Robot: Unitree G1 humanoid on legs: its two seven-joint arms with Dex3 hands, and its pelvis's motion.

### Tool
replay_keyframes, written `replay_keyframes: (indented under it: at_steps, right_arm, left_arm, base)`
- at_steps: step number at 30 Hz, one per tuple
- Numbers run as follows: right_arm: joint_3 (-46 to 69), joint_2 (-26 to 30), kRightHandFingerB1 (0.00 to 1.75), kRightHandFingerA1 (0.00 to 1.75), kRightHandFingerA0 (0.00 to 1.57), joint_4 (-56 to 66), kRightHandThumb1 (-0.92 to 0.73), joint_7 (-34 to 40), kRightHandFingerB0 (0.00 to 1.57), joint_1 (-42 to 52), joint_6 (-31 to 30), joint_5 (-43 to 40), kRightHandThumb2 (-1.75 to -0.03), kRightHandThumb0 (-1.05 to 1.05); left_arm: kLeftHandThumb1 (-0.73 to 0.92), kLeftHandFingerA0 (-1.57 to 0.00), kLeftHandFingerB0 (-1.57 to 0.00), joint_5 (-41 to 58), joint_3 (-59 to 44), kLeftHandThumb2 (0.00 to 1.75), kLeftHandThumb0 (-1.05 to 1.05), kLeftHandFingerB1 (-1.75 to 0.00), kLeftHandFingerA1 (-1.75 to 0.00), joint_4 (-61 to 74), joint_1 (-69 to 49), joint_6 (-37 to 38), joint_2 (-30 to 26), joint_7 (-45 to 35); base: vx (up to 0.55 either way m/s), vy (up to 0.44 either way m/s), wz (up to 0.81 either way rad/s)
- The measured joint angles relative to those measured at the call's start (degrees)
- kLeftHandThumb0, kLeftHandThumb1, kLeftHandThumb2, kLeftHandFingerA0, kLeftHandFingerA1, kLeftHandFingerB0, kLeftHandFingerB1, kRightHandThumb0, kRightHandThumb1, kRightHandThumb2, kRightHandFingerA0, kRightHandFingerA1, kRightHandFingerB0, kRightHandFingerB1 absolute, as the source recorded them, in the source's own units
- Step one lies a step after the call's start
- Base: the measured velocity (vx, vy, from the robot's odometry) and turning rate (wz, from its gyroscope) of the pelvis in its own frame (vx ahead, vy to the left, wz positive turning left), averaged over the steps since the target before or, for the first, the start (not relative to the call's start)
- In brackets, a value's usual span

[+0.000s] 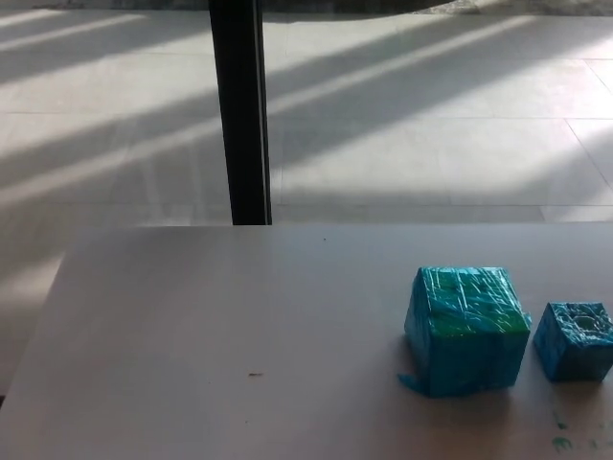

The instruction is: The robot uses its right hand to pick up the small cube kept on the middle on the desk and place it on the bigger cube kept next to it

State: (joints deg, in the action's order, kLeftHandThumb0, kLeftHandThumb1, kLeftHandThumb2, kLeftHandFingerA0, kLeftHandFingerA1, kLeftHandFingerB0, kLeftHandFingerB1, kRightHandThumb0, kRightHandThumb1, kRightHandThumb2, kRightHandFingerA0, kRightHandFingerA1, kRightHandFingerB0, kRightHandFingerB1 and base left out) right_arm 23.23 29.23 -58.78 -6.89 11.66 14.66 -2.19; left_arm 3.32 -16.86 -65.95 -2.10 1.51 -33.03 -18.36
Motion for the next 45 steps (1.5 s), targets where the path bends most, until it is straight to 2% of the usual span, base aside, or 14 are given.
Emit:
replay_keyframes:
  at_steps: [17, 18, 19, 25, 28, 29, 31, 34, 35, 38, 41, 42, 44, 45]
  right_arm:
    - [9.7, 3.4, 0.69, 1.0, 0.52, -6.3, -0.74, -2.3, 0.27, -0.2, 1.5, -6.1, -0.63, -0.58]
    - [10.9, 3.8, 0.72, 1.04, 0.52, -6.2, -0.73, -2.3, 0.26, -0.4, 1.1, -6.7, -0.62, -0.63]
    - [12.1, 4.2, 0.7, 1.06, 0.47, -5.6, -0.73, -2.3, 0.23, -0.6, 0.8, -7.4, -0.62, -0.66]
    - [18.0, 7.3, 0.62, 1.09, 0.14, 0.0, -0.73, -1.9, 0.18, -3.2, -1.5, -11.2, -0.62, -0.67]
    - [20.9, 8.4, 0.57, 0.82, 0.31, 5.2, -0.58, -1.5, 0.09, -5.6, -3.2, -13.1, -0.95, -0.76]
    - [21.2, 8.7, 0.57, 0.98, 0.49, 7.1, -0.59, -1.4, 0.12, -6.1, -3.4, -13.4, -0.92, -0.77]
    - [21.6, 9.0, 0.56, 0.98, 0.24, 11.1, -0.74, -1.4, 0.14, -6.9, -3.9, -13.8, -0.62, -0.8]
    - [21.9, 9.0, 0.59, 0.8, 0.25, 17.4, -0.57, -1.4, 0.15, -7.6, -4.7, -14.1, -0.94, -0.84]
    - [21.9, 9.0, 0.58, 0.88, 0.22, 19.6, -0.71, -1.4, 0.18, -7.9, -5.0, -14.2, -0.62, -0.86]
    - [21.2, 9.0, 0.53, 0.79, 0.29, 25.9, -0.7, -1.5, 0.21, -8.6, -5.6, -14.2, -0.61, -0.83]
    - [20.0, 8.9, 0.5, 0.67, 0.32, 31.6, -0.71, -1.6, 0.21, -9.4, -6.1, -14.1, -0.61, -0.8]
    - [19.5, 8.8, 0.47, 0.61, 0.24, 33.7, -0.54, -1.6, 0.13, -9.5, -6.3, -14.1, -0.92, -0.7]
    - [18.0, 8.6, 0.45, 0.58, 0.2, 37.4, -0.55, -1.6, 0.11, -10.1, -6.6, -14.0, -0.92, -0.73]
    - [17.3, 8.5, 0.28, 0.48, 0.23, 38.8, -0.69, -1.6, 0.18, -10.4, -6.7, -13.9, -0.61, -0.69]
  left_arm:
    - [0.65, -0.42, -0.61, 1.7, -0.8, 0.6, -0.66, -0.46, -0.54, -1.6, 0.2, 0.0, -0.5, -3.1]
    - [0.54, -0.35, -0.52, 1.7, -0.9, 0.94, -0.72, -0.58, -0.59, -1.7, 0.2, 0.0, -0.5, -3.2]
    - [0.68, -0.34, -0.52, 1.8, -0.9, 0.62, -0.67, -0.41, -0.52, -1.7, 0.2, 0.0, -0.5, -3.2]
    - [0.67, -0.36, -0.56, 2.0, -0.8, 0.6, -0.67, -0.46, -0.54, -1.3, -0.2, 0.0, -0.5, -3.8]
    - [0.69, -0.4, -0.53, 2.1, -0.7, 0.61, -0.67, -0.44, -0.55, -1.3, -0.4, 0.0, -0.5, -3.9]
    - [0.68, -0.38, -0.53, 2.1, -0.6, 0.61, -0.66, -0.42, -0.53, -1.4, -0.4, 0.0, -0.5, -3.9]
    - [0.66, -0.36, -0.57, 2.1, -0.6, 0.6, -0.69, -0.45, -0.53, -1.5, -0.4, 0.0, -0.5, -3.9]
    - [0.65, -0.45, -0.58, 2.1, -0.6, 0.6, -0.68, -0.47, -0.57, -1.6, -0.4, 0.0, -0.5, -4.0]
    - [0.67, -0.48, -0.55, 2.1, -0.6, 0.61, -0.68, -0.44, -0.6, -1.6, -0.4, 0.0, -0.5, -4.0]
    - [0.66, -0.41, -0.57, 2.1, -0.5, 0.6, -0.65, -0.48, -0.56, -1.6, -0.3, 0.0, -0.5, -4.0]
    - [0.66, -0.43, -0.55, 2.1, -0.6, 0.6, -0.67, -0.45, -0.57, -1.6, -0.3, 0.0, -0.5, -4.0]
    - [0.68, -0.42, -0.5, 2.1, -0.6, 0.61, -0.69, -0.41, -0.55, -1.6, -0.2, 0.0, -0.5, -4.0]
    - [0.66, -0.44, -0.54, 2.1, -0.5, 0.6, -0.67, -0.43, -0.55, -1.6, -0.2, 0.0, -0.5, -4.0]
    - [0.66, -0.43, -0.53, 2.1, -0.5, 0.61, -0.66, -0.42, -0.55, -1.6, -0.2, 0.0, -0.5, -4.0]
  base:
    - [0.0, 0.0, 0.0]
    - [0.0, 0.0, 0.0]
    - [0.0, 0.0, 0.0]
    - [0.0, 0.0, 0.0]
    - [0.0, 0.0, 0.0]
    - [0.0, 0.0, 0.0]
    - [0.0, 0.0, 0.0]
    - [0.0, 0.0, 0.0]
    - [0.0, 0.0, 0.0]
    - [0.0, 0.0, 0.0]
    - [0.0, 0.0, 0.0]
    - [0.0, 0.0, 0.0]
    - [0.0, 0.0, 0.0]
    - [0.0, 0.0, 0.0]
